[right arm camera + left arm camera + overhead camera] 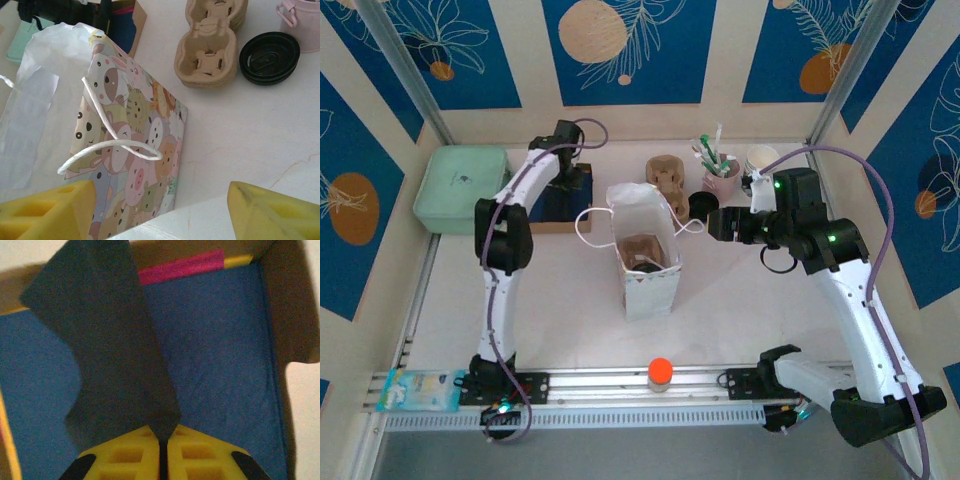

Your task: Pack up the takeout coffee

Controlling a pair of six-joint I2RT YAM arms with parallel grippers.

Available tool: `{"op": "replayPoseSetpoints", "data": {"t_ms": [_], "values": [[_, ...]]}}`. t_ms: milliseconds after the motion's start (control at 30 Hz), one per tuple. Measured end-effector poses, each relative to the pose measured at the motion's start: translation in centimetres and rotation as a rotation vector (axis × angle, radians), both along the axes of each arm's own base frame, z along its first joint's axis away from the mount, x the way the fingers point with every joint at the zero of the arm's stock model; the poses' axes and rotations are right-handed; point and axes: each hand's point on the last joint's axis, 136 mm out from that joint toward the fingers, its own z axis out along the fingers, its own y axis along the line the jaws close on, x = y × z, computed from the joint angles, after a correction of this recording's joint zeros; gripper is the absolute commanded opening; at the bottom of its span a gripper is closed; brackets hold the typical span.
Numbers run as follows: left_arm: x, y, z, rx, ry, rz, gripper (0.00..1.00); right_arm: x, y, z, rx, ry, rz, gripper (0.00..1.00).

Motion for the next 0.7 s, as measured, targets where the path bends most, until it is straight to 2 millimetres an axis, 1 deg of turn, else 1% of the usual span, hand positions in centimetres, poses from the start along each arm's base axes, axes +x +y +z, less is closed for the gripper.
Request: {"op": "replayPoseSetpoints", "data": {"t_ms": [100,167,267,500,633,700], "values": [[-0.1,-0.1,1.8,-0.020,-0.029,-0.003,0.07,0.0,0.0,0.0,0.001,0.001,-0.001,0.70],[-0.1,-0.1,2.7,-0.032,-0.045,-0.002,0.07,0.0,0.0,0.0,0.001,0.001,-0.001,0.70],[-0.2,-0.2,3.3,-0.051,-0.053,-0.001,0.06,0.0,0.0,0.0,0.002,0.001,-0.001,0.69],[-0.8,-0.7,3.8,-0.120,-0.052,-0.002,0.03,-0.4,0.0,0.5,0.010,-0.013,0.003,0.68],[-0.9,-1.1,5.4,-0.165,-0.082,-0.003,0.02,-0.4,0.0,0.5,0.011,-0.015,0.004,0.67],[-0.9,-1.4,6.8,-0.191,-0.110,-0.005,0.02,-0.4,0.0,0.5,0.011,-0.015,0.004,0.67]]}}
